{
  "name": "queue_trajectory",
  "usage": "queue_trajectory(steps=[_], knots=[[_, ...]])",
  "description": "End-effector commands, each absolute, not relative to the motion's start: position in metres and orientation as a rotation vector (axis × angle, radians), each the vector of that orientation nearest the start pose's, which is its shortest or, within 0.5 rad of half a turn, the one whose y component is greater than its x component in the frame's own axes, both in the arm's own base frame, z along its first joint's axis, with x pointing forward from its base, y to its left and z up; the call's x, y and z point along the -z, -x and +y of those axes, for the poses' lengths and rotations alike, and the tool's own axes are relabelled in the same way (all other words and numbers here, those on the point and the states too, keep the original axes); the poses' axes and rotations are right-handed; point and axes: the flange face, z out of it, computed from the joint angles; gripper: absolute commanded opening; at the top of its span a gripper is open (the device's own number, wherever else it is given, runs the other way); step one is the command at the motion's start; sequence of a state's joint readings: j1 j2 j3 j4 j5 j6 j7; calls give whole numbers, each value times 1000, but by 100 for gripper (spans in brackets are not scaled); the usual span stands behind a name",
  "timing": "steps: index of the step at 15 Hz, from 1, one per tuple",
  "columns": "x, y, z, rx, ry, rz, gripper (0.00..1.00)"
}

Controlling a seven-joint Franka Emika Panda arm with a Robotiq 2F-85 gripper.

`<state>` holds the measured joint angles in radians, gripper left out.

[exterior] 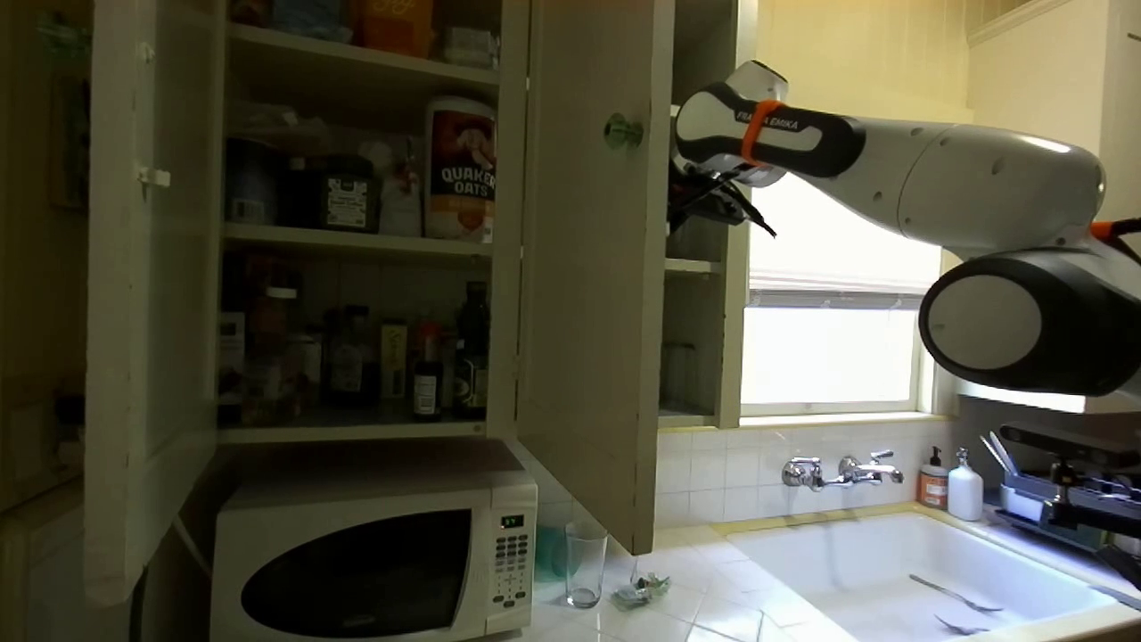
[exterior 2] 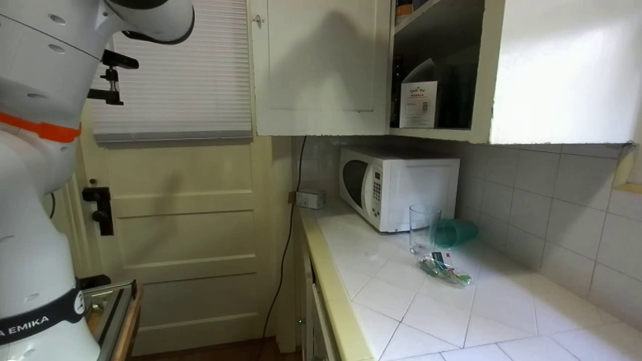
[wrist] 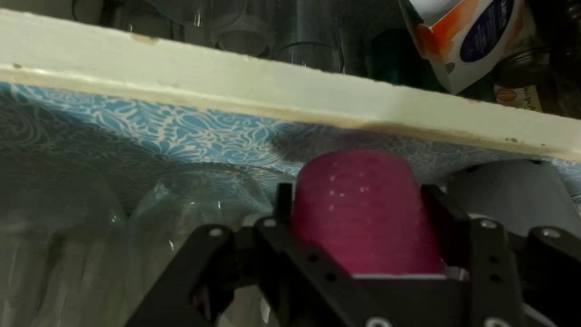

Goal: Move the pink cup to the shelf above it

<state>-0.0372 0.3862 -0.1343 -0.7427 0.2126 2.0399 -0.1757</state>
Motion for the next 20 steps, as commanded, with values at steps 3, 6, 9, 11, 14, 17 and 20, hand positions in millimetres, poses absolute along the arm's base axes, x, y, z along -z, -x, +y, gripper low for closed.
queue_trajectory(steps=[3,6,9,11,14,17,20], knots=[[-842,-640,-66,1364,2829,-12,45],[-842,-640,-66,1347,2836,-6,45],[-841,-640,-67,1338,2846,3,45],[-839,-639,-68,1307,2867,10,45],[-836,-638,-69,1276,2887,22,45],[-836,-638,-69,1271,2892,28,45],[-835,-639,-67,1267,2897,25,94]])
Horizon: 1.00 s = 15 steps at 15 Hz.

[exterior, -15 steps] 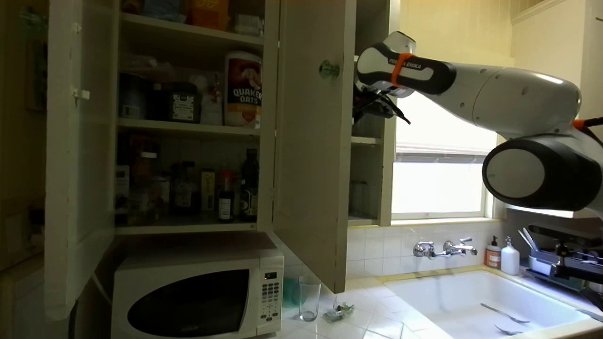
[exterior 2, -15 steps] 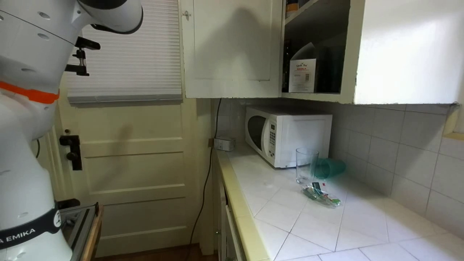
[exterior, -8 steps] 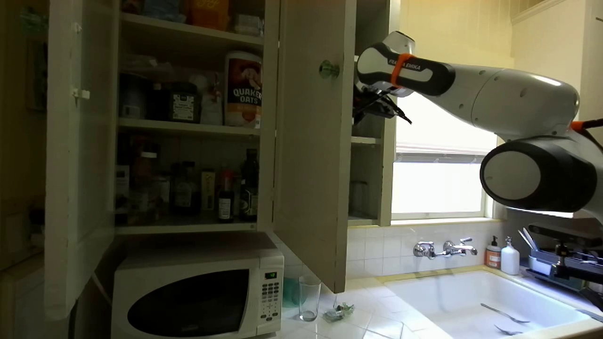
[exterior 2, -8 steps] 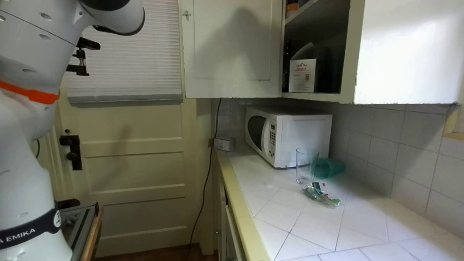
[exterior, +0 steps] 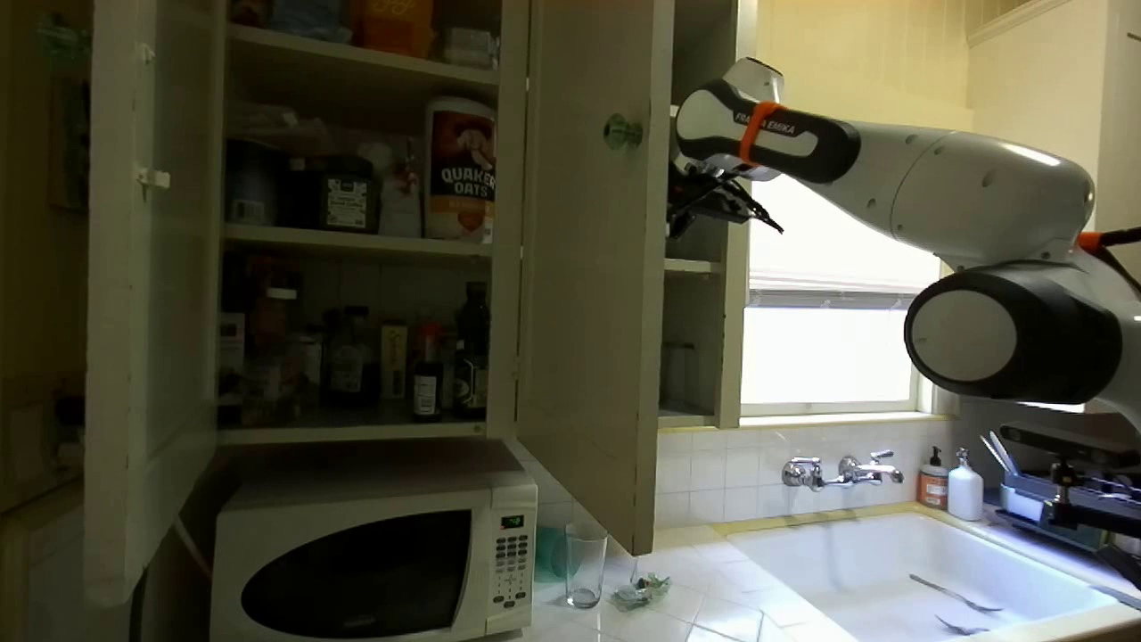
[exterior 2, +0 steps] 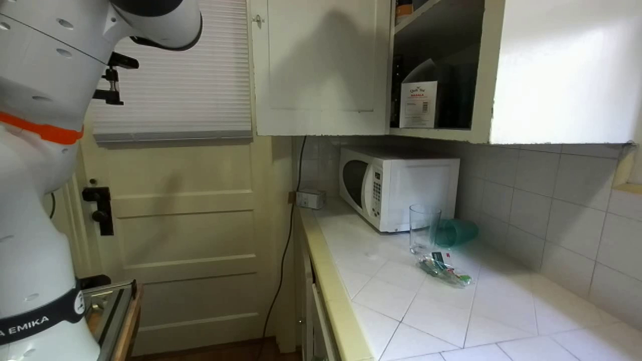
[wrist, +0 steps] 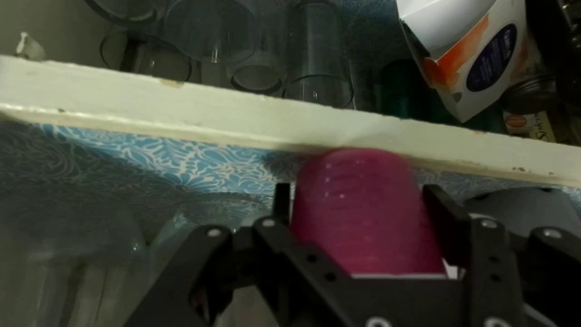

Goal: Move the pink cup to the shelf above it

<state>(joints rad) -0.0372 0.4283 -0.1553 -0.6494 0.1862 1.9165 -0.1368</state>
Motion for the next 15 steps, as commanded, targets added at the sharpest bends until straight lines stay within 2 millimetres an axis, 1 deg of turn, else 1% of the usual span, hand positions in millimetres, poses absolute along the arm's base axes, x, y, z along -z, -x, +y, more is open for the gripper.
queue_trajectory(steps=[1,4,5,6,9,10,13,15], knots=[[-835,-640,-67,1265,2899,24,99],[-834,-641,-67,1269,2904,25,100],[-835,-641,-67,1274,2907,28,75],[-834,-641,-67,1274,2909,28,74],[-837,-639,-66,1277,2912,36,50],[-839,-637,-66,1281,2909,39,45],[-843,-638,-65,1321,2890,41,45],[-838,-642,-62,1314,2893,42,45]])
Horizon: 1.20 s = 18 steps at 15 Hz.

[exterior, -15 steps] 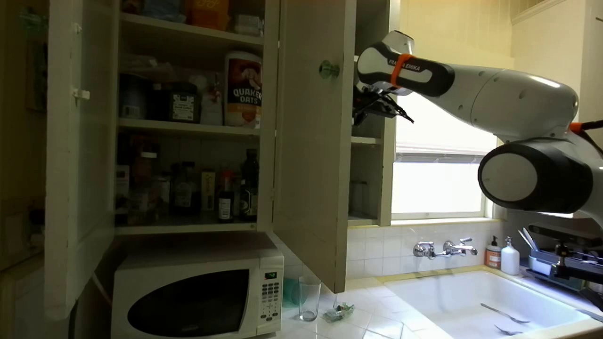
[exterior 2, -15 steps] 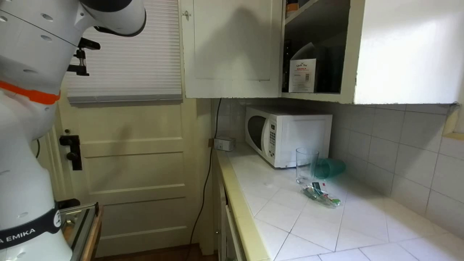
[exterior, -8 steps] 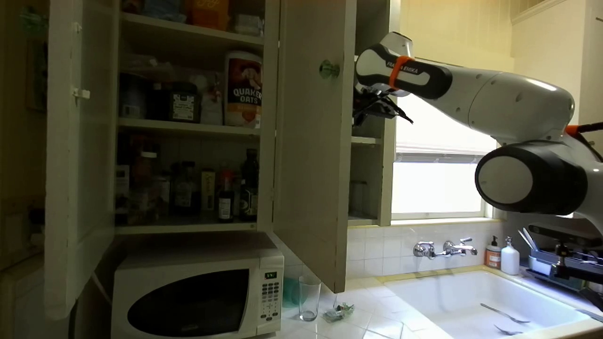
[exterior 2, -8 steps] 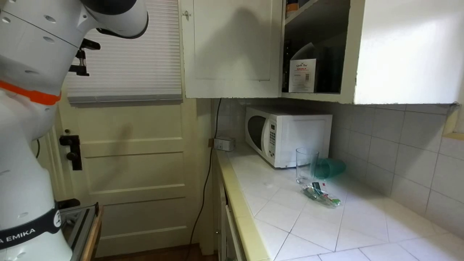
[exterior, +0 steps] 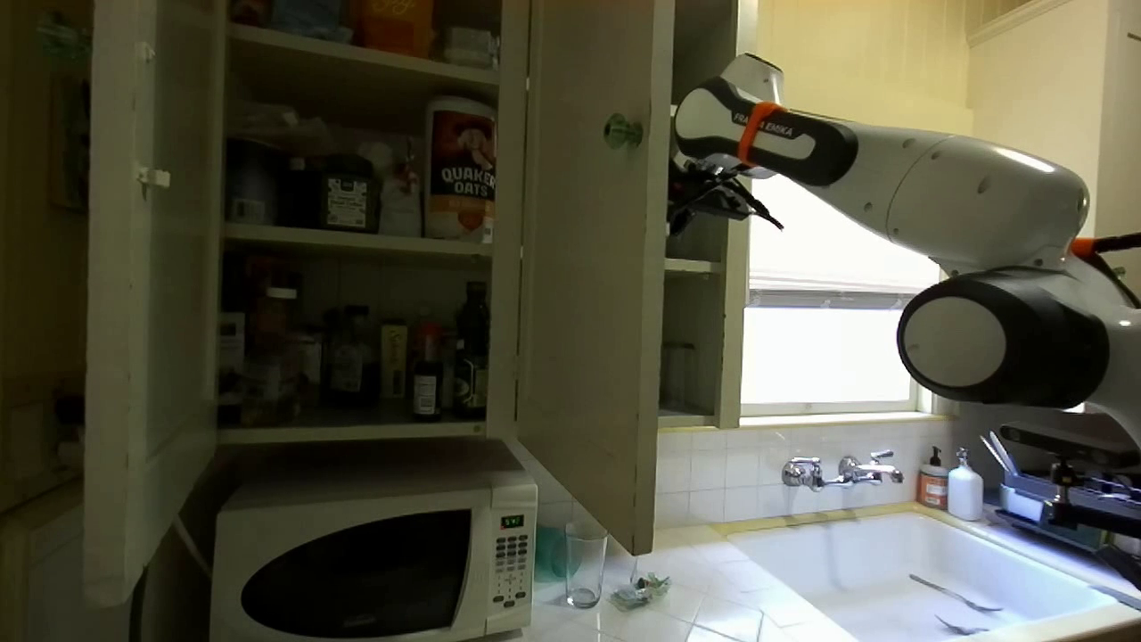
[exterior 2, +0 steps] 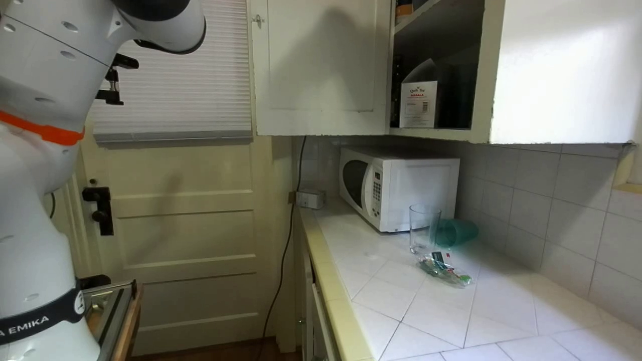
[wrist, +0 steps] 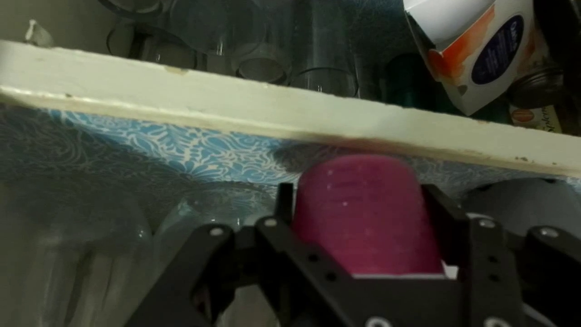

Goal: Move the pink cup to the shelf above it

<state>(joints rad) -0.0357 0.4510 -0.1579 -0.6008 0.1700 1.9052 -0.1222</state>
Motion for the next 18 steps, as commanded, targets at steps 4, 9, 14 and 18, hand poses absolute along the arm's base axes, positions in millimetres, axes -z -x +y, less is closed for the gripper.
queue_trajectory(steps=[4,9,14,18], knots=[[-828,-654,-56,1318,2894,23,45],[-828,-657,-52,1350,2895,12,45],[-828,-655,-54,1337,2927,34,100],[-830,-650,-55,1309,2940,47,100]])
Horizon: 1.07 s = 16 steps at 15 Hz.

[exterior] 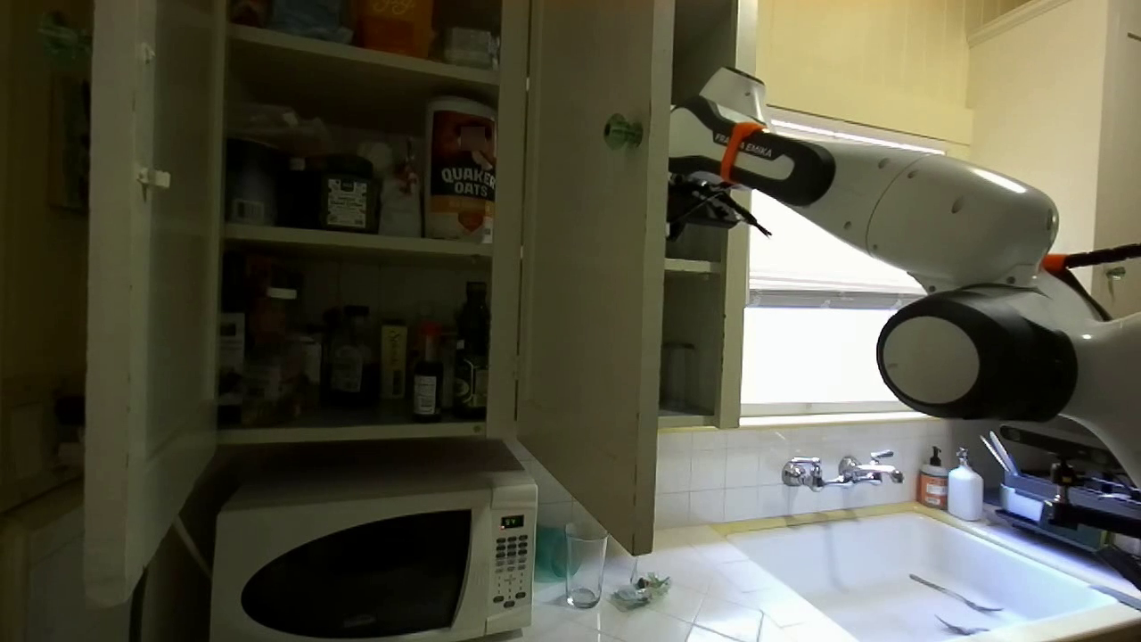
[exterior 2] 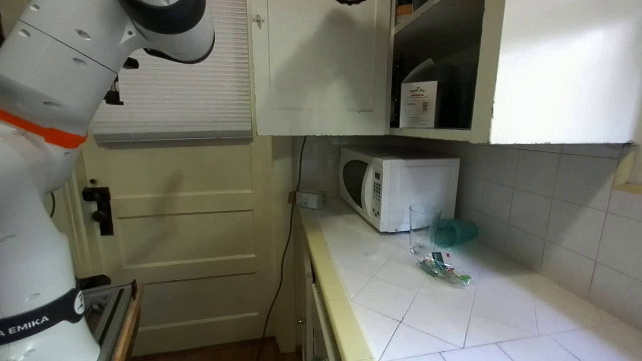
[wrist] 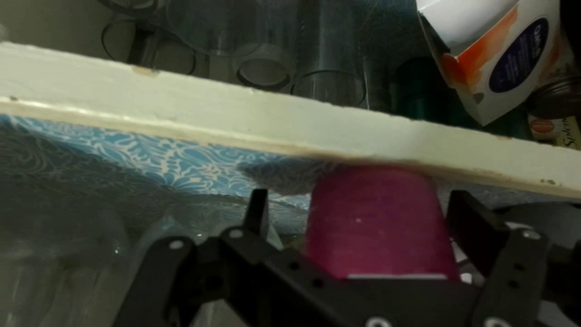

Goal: Move the pink cup to the shelf above it

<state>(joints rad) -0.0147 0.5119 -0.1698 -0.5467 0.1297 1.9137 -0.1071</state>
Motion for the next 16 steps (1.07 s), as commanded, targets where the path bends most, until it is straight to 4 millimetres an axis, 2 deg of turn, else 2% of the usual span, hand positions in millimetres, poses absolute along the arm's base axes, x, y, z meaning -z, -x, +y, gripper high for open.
queue_trajectory(steps=[1,9,16], knots=[[-831,-647,-54,1294,2944,45,100],[-852,-617,-46,1205,2968,22,100],[-874,-573,-56,1083,3074,53,100]])
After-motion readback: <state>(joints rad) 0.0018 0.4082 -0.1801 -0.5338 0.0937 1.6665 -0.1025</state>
